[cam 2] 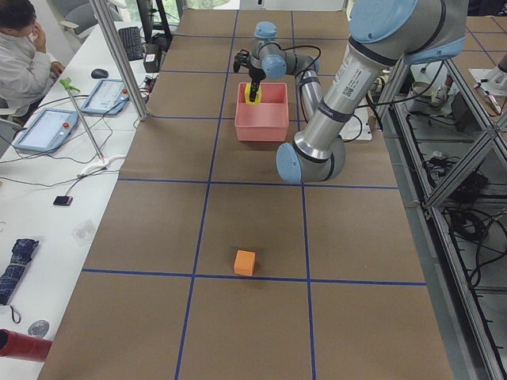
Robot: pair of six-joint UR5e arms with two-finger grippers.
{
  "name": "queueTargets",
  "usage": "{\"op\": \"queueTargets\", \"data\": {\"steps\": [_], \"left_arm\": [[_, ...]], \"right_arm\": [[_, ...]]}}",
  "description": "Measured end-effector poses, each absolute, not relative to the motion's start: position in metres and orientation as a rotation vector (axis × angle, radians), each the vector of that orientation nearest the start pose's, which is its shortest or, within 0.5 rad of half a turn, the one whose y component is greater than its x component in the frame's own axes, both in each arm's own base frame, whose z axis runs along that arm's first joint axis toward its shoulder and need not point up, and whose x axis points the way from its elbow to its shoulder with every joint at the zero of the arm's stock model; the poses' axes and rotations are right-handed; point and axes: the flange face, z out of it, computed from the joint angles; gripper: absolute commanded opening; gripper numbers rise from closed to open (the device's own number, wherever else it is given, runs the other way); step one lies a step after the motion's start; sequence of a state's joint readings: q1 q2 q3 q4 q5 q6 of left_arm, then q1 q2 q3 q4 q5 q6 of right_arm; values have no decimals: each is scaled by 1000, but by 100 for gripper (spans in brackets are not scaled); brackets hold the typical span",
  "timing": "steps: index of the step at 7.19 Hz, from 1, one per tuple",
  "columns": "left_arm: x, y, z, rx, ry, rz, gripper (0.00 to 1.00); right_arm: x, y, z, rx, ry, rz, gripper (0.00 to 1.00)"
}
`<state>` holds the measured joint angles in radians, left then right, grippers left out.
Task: Place blocks into pink bin with both arms
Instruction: 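Carry the yellow cube with the left gripper and drop it into the pink bin, then withdraw the left gripper from the bin while the right gripper grasps the pink cube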
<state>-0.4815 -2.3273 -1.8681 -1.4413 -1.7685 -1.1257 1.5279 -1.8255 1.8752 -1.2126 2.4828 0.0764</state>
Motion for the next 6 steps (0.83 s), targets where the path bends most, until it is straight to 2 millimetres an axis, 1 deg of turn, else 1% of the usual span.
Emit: {"op": "queueTargets", "data": {"steps": [1, 2, 3, 4, 5, 6], "left_arm": [[516, -373, 108, 272, 889, 49, 100], [515, -364, 104, 311, 886, 55, 100], [491, -362, 101, 355, 876, 105, 100], [456, -370, 116, 387, 835, 168, 100], [422, -387, 140, 406, 787, 223, 100], [390, -408, 168, 412, 747, 281, 100]], "right_arm": [[17, -405, 561, 339, -924, -172, 100], [-5, -407, 546, 364, -910, -221, 100], [-31, -406, 529, 389, -889, -287, 100], [-54, -404, 516, 406, -876, -348, 100], [-78, -400, 508, 415, -875, -410, 100], [-102, -395, 504, 412, -886, -461, 100]]}}
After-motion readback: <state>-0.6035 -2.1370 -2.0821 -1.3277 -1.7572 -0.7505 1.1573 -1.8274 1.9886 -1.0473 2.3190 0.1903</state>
